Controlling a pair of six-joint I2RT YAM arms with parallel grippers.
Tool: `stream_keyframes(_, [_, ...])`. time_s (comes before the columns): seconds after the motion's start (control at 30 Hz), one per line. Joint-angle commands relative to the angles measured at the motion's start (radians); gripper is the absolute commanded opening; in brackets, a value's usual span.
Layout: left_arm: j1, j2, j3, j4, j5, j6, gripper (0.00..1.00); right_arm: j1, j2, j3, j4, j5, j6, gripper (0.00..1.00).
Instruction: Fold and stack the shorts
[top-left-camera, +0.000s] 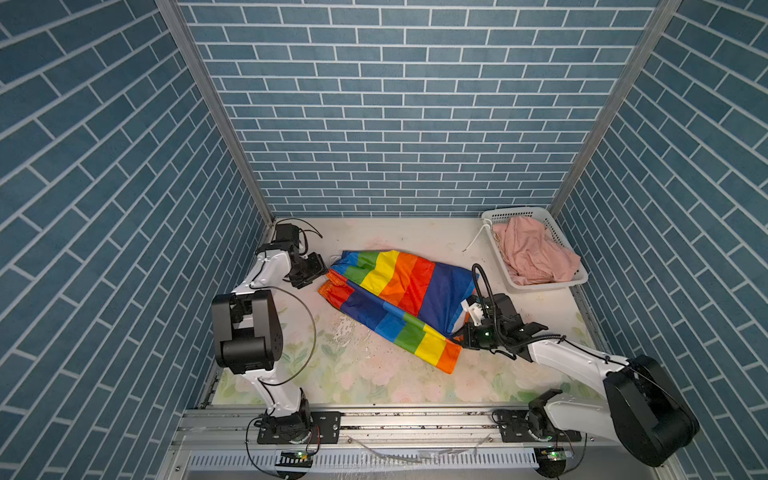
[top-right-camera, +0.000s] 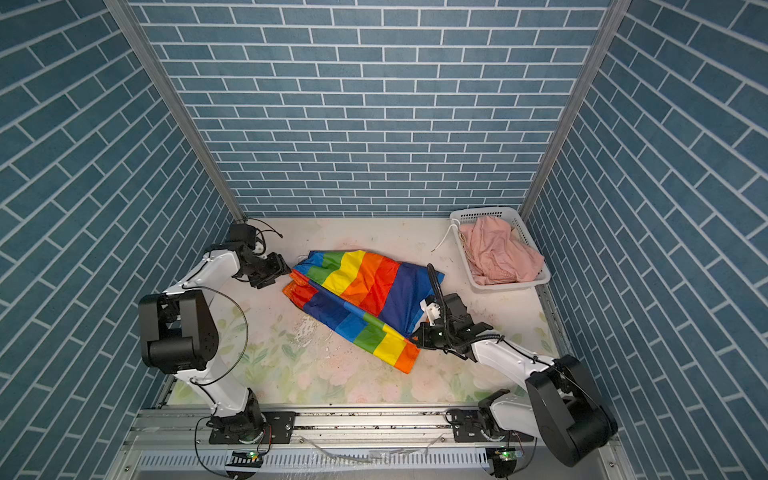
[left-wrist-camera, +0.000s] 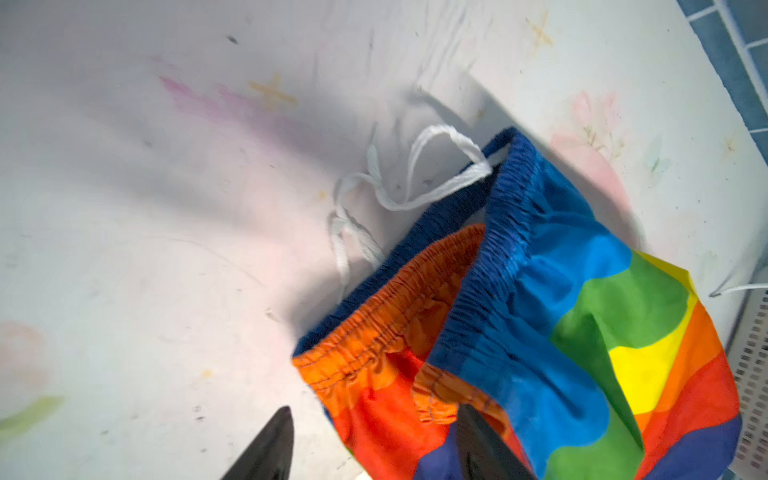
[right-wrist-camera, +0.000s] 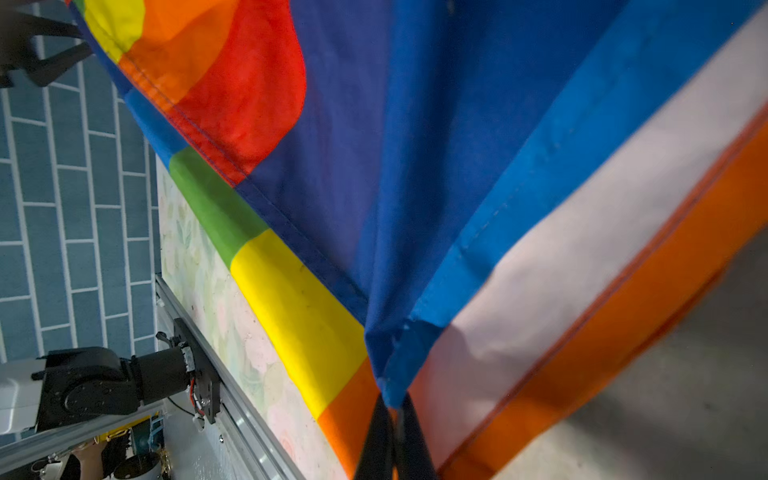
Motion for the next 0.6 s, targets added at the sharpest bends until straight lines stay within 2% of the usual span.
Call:
stream_keyframes(0.0, [0.059,-0.050,-0.014,-0.006,-0.031,-0.022,0.75,0.004,0.085,-0.027,0.104,0.048,0.085,0.00])
stream_keyframes(0.1, [0.075,-0.057,-0.040,0.046,0.098,-0.075,0.86,0.003,0.159,-0.015,0.100,0.080,0.095,0.00])
stream_keyframes(0.17, [0.058,-0.071,-0.092,0.134,0.197,-0.148,0.99,-0.007,0.198,0.014,0.047,0.124,0.071,0.00])
stream_keyframes(0.37, [0.011,-0.091,-0.254,0.368,0.367,-0.367,1.00,-0.159,0.285,0.130,-0.115,0.210,-0.047,0.00])
stream_keyframes(0.47, [0.004,-0.103,-0.370,0.573,0.437,-0.551,1.00,-0.225,0.321,0.212,-0.168,0.217,-0.101,0.00])
stream_keyframes(0.57, [0.003,-0.113,-0.476,0.768,0.454,-0.769,1.00,-0.235,0.341,0.301,-0.220,0.198,-0.129,0.00])
